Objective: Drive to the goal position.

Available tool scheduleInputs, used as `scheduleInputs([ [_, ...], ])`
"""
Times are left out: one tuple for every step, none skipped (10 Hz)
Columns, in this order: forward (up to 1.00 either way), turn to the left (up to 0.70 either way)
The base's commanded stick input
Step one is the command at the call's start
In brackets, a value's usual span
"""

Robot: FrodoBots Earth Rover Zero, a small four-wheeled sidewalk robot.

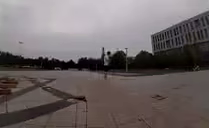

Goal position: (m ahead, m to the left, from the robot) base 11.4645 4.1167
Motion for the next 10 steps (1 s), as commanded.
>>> scheduleInputs([
  [0.7,0.01],
  [0.7,0.01],
  [0.7,0.01],
  [0.7,0.01],
  [0.7,0.01],
  [0.7,0.01],
  [0.7,0.01],
  [0.7,0.01],
  [0.7,0.01],
  [0.7,0.01],
])
